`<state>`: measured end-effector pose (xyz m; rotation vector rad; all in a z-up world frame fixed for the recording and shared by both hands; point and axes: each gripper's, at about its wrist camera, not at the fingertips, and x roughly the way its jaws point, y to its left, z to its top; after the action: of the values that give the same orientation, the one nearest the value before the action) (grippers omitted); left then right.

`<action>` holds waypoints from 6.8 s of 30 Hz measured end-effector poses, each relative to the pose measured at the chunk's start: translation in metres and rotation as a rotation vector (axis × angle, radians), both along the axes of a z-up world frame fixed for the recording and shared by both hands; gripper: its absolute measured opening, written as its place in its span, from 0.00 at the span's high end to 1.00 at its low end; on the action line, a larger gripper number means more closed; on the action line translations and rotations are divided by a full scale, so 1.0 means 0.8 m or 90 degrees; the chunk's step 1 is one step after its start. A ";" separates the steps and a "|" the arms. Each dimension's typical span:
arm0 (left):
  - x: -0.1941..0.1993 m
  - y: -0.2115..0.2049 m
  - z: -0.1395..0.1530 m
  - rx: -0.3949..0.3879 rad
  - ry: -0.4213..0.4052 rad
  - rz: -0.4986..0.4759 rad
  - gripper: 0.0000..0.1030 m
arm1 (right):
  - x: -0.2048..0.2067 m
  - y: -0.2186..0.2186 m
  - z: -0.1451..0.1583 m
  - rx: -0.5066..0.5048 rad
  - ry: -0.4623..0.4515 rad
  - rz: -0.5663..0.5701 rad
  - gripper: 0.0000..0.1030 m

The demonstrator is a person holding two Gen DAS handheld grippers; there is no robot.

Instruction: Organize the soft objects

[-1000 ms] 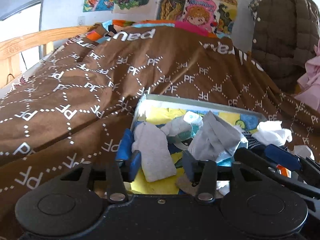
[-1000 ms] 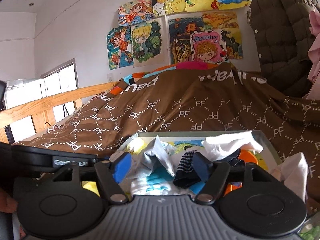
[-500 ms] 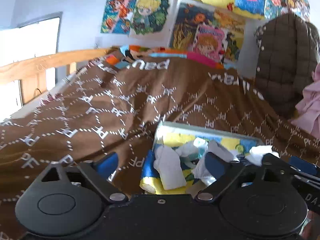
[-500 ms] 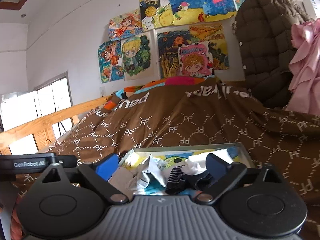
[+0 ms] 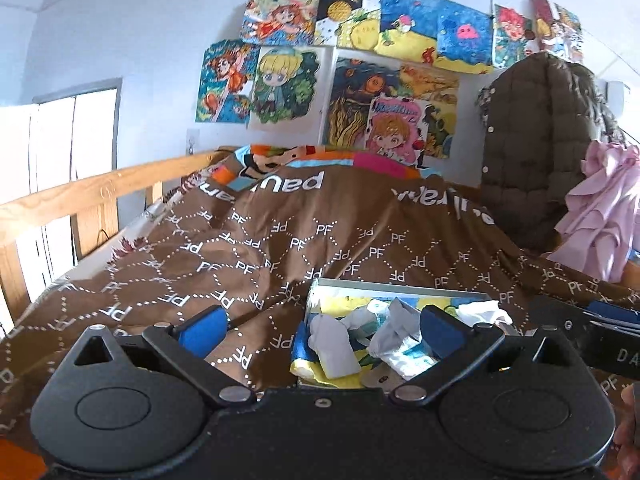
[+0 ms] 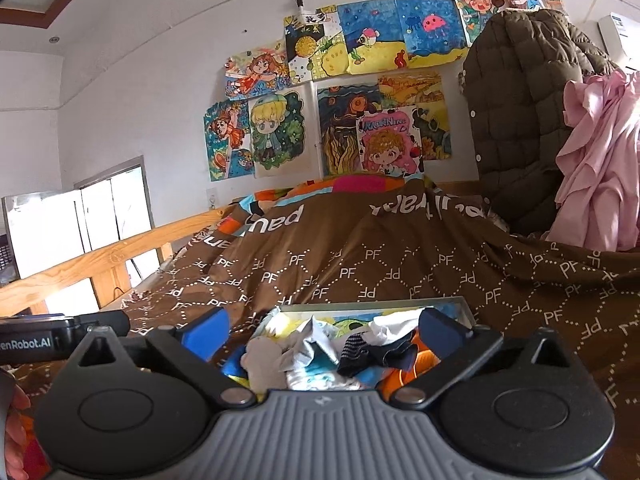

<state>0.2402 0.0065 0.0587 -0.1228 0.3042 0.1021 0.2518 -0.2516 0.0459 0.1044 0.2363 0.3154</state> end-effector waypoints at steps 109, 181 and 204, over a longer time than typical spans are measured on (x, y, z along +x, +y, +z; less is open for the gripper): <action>-0.173 0.026 -0.117 0.014 0.069 -0.019 0.01 | -0.173 0.012 -0.101 -0.019 0.096 -0.105 0.00; -0.170 0.034 -0.119 -0.002 0.078 0.004 0.01 | -0.166 0.029 -0.114 -0.059 0.115 -0.077 0.00; -0.171 0.035 -0.121 -0.003 0.079 0.005 0.01 | -0.165 0.034 -0.115 -0.056 0.120 -0.074 0.00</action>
<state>0.1035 0.0341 -0.0384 -0.1232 0.4281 0.1176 0.1194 -0.2246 -0.0462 0.0611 0.4292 0.1785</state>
